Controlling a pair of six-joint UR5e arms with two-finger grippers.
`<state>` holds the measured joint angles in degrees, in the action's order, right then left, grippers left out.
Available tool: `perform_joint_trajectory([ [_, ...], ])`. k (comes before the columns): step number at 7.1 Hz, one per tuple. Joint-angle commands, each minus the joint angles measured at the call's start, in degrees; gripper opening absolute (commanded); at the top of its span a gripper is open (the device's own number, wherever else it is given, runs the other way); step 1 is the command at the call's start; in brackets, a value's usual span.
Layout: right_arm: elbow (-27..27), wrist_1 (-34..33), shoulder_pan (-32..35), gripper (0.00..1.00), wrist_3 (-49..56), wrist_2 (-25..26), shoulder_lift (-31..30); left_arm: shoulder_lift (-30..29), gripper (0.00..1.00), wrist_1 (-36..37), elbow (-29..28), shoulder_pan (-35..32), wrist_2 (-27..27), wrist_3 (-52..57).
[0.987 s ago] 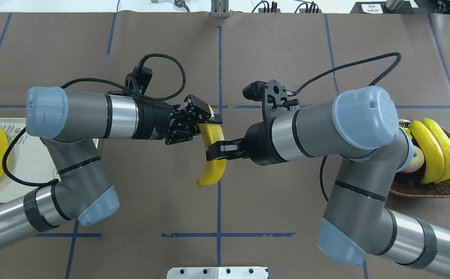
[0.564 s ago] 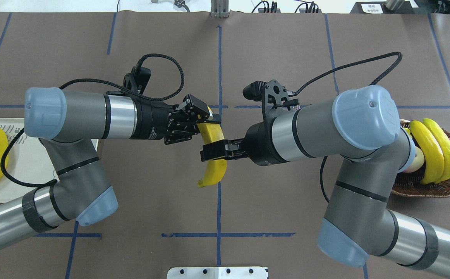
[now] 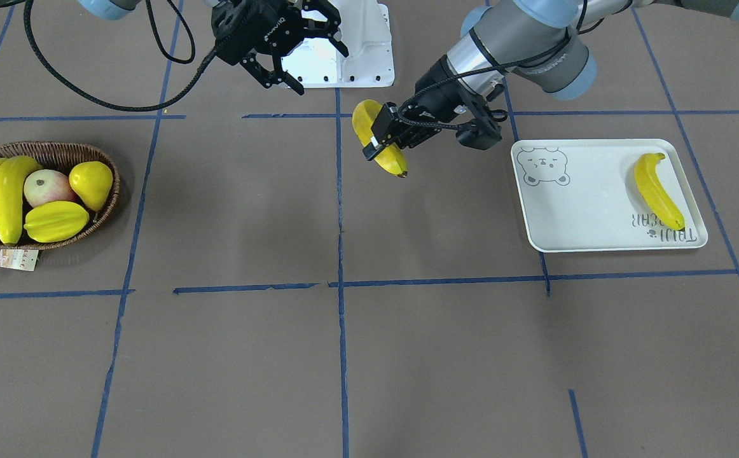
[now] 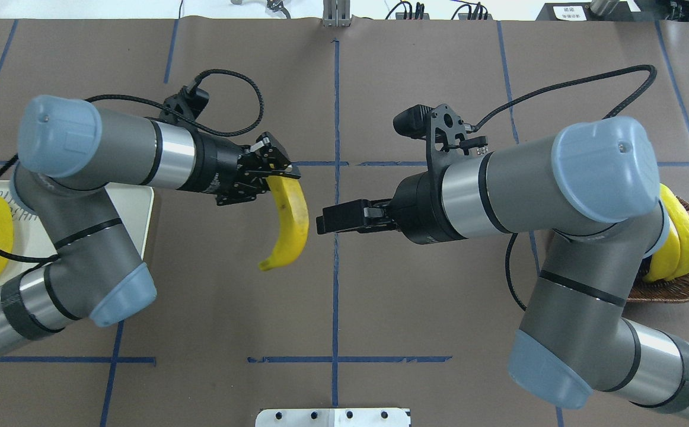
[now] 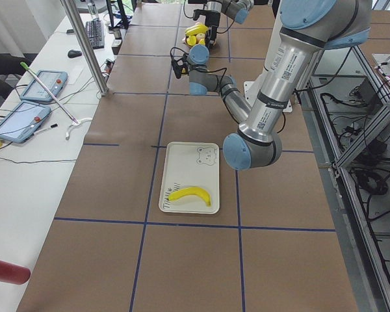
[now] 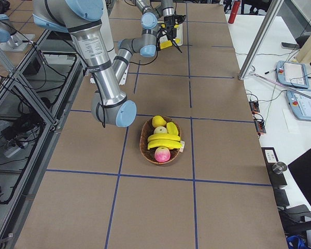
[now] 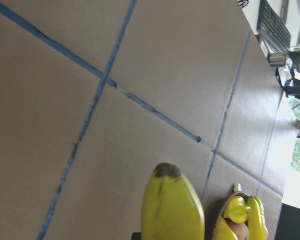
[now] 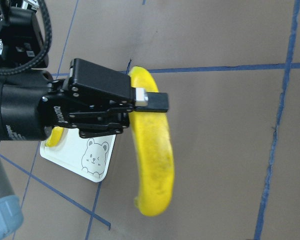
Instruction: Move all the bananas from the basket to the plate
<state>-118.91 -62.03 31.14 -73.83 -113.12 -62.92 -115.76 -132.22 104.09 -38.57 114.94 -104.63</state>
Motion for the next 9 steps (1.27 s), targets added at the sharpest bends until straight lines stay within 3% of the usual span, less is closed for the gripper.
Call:
perform_joint_trajectory([
  [1,-0.9,0.0,1.2,0.99,0.0,0.1,-2.2,10.2,0.00,10.7,6.6,-3.0,1.2,12.9],
  [4,-0.9,0.0,2.5,0.99,-0.2,0.1,-3.1,27.2,0.00,10.8,5.6,-6.5,0.6,20.2],
  [6,-0.8,0.0,2.8,0.99,-1.0,0.1,-3.3,29.4,0.00,10.8,0.8,-10.0,0.7,27.7],
  [9,-1.1,0.0,2.8,0.99,-1.3,0.3,-3.8,29.6,0.00,10.7,-2.7,-12.3,0.4,28.9],
])
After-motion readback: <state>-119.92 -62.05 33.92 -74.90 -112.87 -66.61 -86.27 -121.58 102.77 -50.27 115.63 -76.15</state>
